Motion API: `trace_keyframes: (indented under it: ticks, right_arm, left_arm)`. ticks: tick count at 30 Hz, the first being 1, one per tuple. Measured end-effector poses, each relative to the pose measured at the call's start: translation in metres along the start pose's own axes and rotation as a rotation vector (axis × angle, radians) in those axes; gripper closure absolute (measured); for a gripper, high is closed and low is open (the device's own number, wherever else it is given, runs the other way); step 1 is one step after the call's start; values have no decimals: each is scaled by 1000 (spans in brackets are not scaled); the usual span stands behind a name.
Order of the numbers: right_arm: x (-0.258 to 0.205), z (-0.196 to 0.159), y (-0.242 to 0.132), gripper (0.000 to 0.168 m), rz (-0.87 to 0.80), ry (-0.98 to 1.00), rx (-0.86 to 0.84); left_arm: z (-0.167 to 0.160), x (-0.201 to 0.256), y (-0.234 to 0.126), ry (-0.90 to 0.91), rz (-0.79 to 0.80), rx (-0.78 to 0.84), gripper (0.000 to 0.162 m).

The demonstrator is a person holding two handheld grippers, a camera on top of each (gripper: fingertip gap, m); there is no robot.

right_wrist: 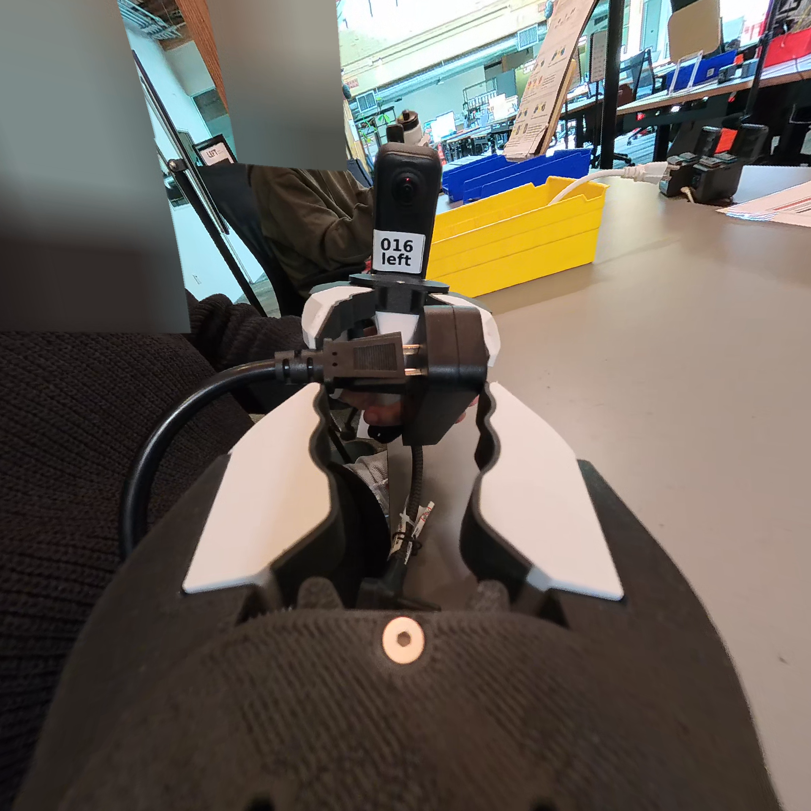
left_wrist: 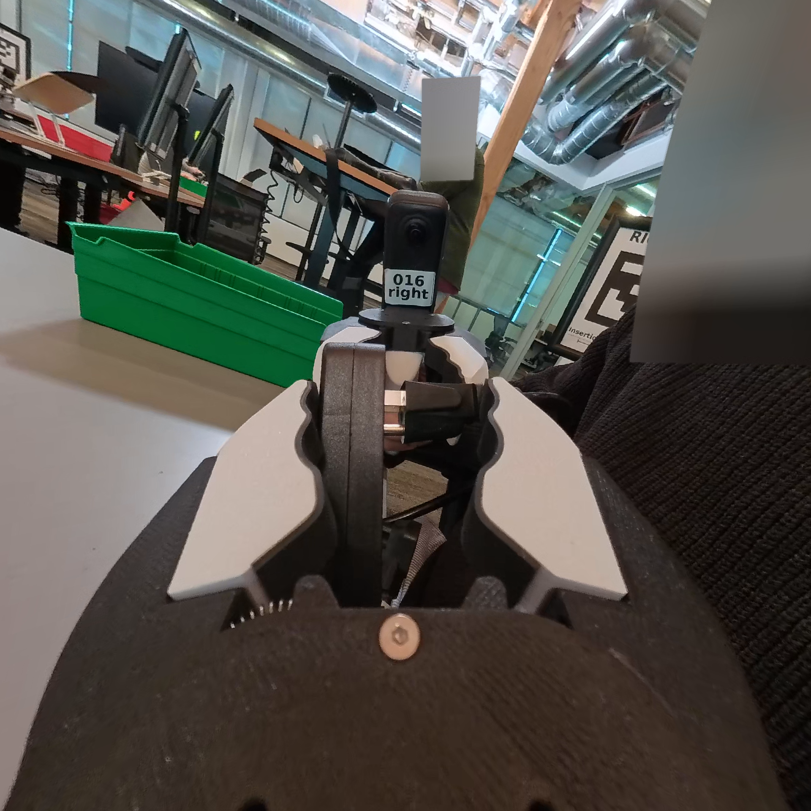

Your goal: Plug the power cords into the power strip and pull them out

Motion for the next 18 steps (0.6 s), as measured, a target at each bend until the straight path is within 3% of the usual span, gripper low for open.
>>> trace_keyframes:
  ticks: [13, 18]
  right_arm:
    - [3, 0, 1, 103, -8, 27, -6]
    - [3, 5, 3, 102, -7, 29, 64]
  left_arm:
    - [1, -4, -1, -11, 6, 18, 90]
    - [6, -4, -3, -26, -11, 58, 91]
Point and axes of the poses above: each gripper's, where its closed fingertips meet, y out along the fingers, z out of its top, x = y × z across the jaws, the point moved 2 cm from there along -y, back along the fingers, and after that the axes turned 13 degrees about -z, right-handed, at the moved point
